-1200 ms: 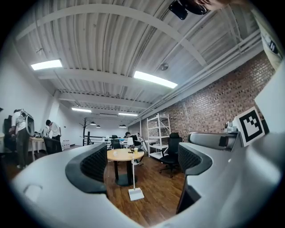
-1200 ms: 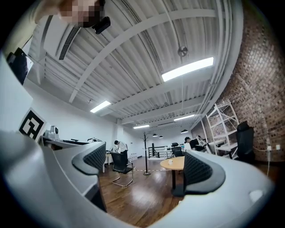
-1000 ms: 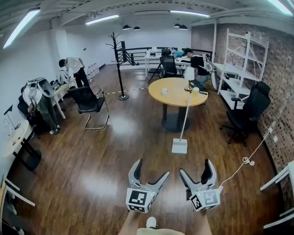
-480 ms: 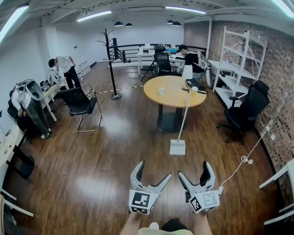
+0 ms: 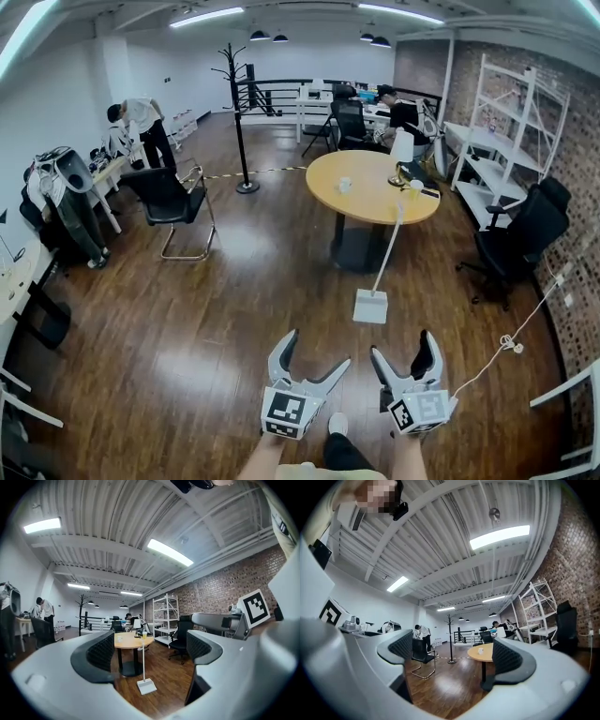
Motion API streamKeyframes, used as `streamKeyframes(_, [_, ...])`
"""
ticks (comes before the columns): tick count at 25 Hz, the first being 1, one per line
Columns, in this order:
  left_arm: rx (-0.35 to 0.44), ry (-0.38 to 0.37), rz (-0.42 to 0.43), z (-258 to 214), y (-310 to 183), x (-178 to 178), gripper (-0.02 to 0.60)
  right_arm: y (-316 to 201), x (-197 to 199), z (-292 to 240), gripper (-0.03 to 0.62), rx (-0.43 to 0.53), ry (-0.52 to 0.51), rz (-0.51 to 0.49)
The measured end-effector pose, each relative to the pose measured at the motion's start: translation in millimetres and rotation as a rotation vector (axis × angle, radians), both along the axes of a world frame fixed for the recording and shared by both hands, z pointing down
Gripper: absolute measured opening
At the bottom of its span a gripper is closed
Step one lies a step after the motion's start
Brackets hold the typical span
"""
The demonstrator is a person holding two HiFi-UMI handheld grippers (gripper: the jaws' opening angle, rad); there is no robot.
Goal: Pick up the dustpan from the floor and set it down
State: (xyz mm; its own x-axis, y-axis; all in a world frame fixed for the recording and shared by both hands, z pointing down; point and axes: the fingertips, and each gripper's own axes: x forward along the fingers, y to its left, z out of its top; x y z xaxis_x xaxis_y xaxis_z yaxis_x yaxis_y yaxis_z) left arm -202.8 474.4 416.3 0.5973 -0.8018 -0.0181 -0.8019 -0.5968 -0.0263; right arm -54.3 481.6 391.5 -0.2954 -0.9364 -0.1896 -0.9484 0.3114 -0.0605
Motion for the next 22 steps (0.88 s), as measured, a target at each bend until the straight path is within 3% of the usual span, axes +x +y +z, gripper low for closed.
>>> streamKeyframes(6, [0.048, -0.024, -0.095, -30, -79, -9, 0.463, -86, -3, -21, 0.525, 0.06, -0.03, -0.069])
streamKeyframes(12, [0.086, -0.02, -0.098, -46, -142, 36, 0.447, -150, 28, -42, 0.518, 0.117, -0.029, -0.084])
streamKeyframes(16, [0.069, -0.012, -0.096, -44, -170, 65, 0.439, -178, 57, -37, 0.517, 0.101, -0.036, -0.087])
streamKeyframes(22, [0.056, -0.026, -0.143, -34, -207, 76, 0.433, -213, 87, -7, 0.517, 0.038, -0.058, -0.063])
